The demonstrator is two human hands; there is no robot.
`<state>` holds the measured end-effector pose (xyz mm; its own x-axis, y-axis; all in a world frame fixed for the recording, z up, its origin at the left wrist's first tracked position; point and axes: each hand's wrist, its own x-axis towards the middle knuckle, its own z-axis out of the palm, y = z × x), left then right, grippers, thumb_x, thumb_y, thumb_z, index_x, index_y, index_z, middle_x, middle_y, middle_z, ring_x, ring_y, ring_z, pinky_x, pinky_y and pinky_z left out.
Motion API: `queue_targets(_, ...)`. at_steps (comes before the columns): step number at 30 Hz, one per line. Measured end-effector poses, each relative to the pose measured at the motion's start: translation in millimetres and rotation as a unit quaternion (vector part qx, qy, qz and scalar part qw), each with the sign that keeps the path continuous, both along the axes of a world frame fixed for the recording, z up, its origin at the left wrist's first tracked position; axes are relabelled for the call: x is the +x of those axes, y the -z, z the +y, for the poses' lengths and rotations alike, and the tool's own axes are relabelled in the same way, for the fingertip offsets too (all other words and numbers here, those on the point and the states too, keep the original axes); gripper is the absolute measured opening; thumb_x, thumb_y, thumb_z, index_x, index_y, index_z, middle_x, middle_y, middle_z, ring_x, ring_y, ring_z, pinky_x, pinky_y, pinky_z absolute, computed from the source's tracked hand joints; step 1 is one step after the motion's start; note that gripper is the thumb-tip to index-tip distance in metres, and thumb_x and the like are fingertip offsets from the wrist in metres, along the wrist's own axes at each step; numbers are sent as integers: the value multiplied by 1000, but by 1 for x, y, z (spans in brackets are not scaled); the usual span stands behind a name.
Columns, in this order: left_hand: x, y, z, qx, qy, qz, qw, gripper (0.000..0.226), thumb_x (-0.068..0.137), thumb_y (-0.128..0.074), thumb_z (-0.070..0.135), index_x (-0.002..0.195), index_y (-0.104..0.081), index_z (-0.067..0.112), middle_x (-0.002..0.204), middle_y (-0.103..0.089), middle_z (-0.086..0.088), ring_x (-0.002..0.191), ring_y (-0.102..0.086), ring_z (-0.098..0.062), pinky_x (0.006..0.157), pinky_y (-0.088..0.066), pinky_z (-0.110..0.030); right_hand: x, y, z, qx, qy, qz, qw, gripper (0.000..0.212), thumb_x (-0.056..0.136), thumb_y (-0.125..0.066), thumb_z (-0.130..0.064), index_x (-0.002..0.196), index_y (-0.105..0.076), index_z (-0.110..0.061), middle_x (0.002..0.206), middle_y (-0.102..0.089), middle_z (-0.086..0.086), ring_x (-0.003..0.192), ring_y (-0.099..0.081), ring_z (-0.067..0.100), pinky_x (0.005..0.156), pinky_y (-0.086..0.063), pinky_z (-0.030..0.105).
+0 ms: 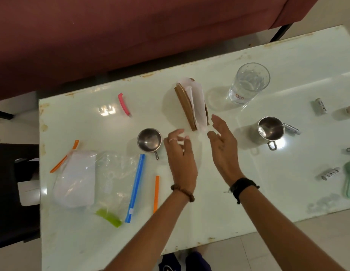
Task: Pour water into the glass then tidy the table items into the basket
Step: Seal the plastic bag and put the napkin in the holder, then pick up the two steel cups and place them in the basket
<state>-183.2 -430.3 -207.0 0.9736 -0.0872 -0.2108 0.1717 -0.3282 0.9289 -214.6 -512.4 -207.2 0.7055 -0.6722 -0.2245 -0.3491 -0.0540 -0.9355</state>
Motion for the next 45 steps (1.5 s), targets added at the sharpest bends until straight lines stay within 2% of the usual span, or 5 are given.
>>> queue_targets(6, -17, 12, 37, -21, -252, 175, 951, 27, 89, -56, 19, 111, -47, 7, 118, -46, -26, 90, -49, -27, 89, -48, -52, -60, 3, 25, 69, 201, 38, 976, 16, 93, -49, -10, 99, -64, -12, 99, -66, -2, 97, -60, 13, 89, -49, 29)
queue_targets(15, 12, 15, 33, -121, -264, 268, 919, 27, 95, -34, 43, 96, -50, 21, 119, -52, -4, 109, -47, -23, 86, -43, -39, -79, 20, -27, 35, 364, 40, 930, 31, 93, -54, -19, 121, -51, -5, 122, -51, 8, 93, -53, 2, 65, -37, -6)
queue_targets(29, 10, 13, 35, -76, -237, 267, 931, 22, 92, -45, 25, 71, -53, 20, 79, -56, 2, 93, -54, -16, 83, -47, -30, -56, 29, -66, 89, 441, 82, 890, 38, 86, -59, -33, 86, -61, 5, 93, -69, 21, 82, -65, 28, 47, -38, 3)
queue_targets(35, -2, 10, 40, -60, -194, 266, 942, 22, 90, -50, 26, 70, -56, 21, 76, -60, 4, 88, -58, -16, 77, -47, -30, -52, 27, -47, 166, 450, 73, 875, 31, 82, -63, -32, 60, -55, -10, 66, -61, -1, 74, -61, 18, 69, -46, 25)
queue_targets(45, 7, 15, 34, -39, -156, 257, 953, 33, 92, -48, 29, 62, -57, 21, 84, -62, -1, 89, -58, -17, 68, -47, -24, -55, 20, -12, 168, 462, 45, 870, 37, 81, -66, -39, 99, -42, -17, 91, -62, -3, 85, -66, 20, 72, -47, 26)
